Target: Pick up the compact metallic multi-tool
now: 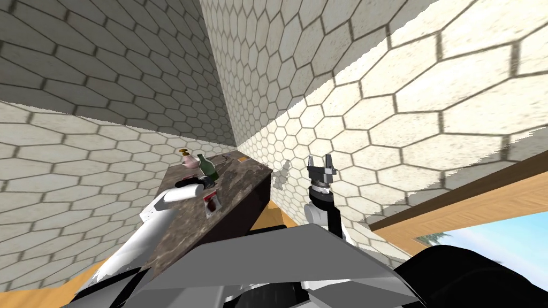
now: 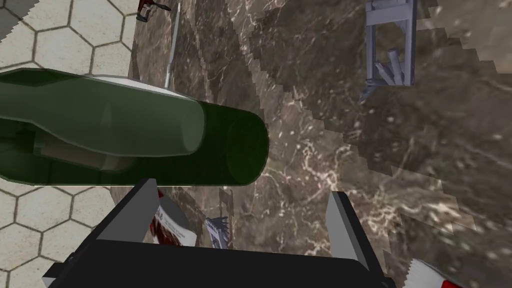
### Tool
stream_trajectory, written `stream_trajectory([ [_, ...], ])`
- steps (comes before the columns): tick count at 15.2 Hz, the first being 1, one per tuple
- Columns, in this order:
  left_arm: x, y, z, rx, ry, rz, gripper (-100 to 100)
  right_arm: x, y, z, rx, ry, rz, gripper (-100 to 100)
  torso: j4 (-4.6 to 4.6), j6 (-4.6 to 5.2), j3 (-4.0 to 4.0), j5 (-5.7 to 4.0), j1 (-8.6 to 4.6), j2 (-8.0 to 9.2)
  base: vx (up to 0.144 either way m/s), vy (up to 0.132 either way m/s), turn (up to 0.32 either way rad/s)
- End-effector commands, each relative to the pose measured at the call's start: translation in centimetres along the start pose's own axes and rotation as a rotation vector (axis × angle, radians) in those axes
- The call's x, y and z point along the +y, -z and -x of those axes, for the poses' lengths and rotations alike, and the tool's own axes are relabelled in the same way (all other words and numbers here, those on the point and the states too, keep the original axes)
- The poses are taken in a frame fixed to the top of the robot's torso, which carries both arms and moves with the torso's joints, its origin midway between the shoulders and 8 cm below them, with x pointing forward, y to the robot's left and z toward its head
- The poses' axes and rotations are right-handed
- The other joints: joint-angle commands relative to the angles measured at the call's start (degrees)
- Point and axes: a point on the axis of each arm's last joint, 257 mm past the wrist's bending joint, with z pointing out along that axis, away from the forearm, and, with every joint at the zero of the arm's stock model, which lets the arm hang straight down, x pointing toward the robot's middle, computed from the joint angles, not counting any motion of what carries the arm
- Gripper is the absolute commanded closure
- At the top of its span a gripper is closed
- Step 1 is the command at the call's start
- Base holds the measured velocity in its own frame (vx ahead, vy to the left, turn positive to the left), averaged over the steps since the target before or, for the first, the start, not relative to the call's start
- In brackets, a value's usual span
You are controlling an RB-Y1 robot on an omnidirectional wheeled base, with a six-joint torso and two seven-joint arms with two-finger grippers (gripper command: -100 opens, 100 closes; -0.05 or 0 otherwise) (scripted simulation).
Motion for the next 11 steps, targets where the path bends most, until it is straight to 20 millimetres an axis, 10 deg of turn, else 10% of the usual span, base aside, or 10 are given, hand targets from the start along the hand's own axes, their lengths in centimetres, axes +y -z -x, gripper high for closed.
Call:
stream_trajectory([
  [1,0.1,-0.4,0.9,-0.032,0.051,0.040,-100,0.0,0.0,0.0,0.000,0.000,0.000,0,0.00,0.00,0.00,0.00,0.00,0.00,0.003,0.000,-0.174],
  [11,1.5,-0.9,3.6,-0.145,0.215,0.197,-100,0.0,0.0,0.0,0.000,0.000,0.000,0,0.00,0.01,-0.01,0.00,0.01,-0.02,0.005,0.004,-0.147],
])
